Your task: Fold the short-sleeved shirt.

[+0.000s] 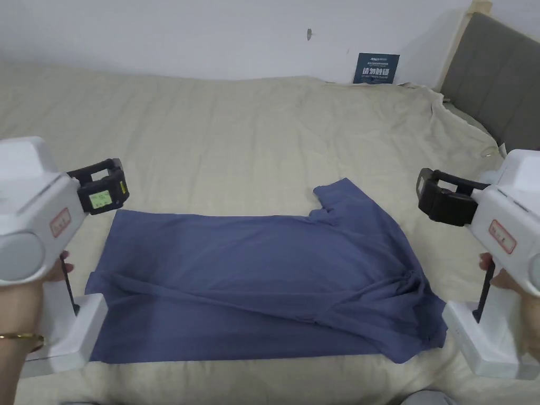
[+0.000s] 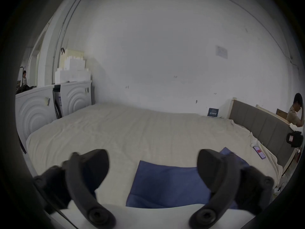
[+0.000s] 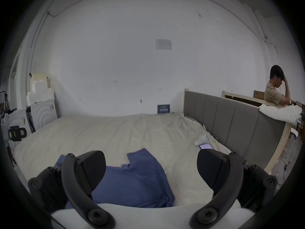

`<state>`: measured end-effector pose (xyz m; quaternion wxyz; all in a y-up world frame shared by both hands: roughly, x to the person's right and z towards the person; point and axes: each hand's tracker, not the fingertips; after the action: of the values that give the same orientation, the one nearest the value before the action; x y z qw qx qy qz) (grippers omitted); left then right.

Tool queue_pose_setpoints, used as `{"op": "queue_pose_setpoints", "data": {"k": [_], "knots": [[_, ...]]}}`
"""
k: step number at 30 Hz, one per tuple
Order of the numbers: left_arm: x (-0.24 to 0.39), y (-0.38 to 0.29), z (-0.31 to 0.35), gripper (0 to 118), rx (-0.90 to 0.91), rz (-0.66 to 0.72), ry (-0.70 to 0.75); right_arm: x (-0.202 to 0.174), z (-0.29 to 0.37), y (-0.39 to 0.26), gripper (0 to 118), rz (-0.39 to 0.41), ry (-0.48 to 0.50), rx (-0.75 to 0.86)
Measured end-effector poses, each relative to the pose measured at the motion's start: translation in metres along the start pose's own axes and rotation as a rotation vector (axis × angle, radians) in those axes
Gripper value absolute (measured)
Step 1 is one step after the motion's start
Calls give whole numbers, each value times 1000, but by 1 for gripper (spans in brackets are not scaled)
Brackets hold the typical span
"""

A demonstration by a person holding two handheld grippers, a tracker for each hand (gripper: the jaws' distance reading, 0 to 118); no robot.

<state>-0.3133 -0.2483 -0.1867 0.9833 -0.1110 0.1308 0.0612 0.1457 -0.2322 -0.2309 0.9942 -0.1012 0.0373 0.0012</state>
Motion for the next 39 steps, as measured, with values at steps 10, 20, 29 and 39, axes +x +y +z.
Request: {"op": "queue_pose_setpoints", "data": {"k": [10,20,29,39], "knots": [[15,-29,9,0,18,-33,-76,-13,4,-26,12,-43,82,1],[18,-34,4,0,3,-24,-71,-22,-10,-27,0,-37,84,-60],[13,-34,-11,0,-10,-17,-53,-20,-90,1,0,20,100,-199],[18,-27,-43,0,2,-10,-36,-16,-247,10,1,12,85,-581]]}}
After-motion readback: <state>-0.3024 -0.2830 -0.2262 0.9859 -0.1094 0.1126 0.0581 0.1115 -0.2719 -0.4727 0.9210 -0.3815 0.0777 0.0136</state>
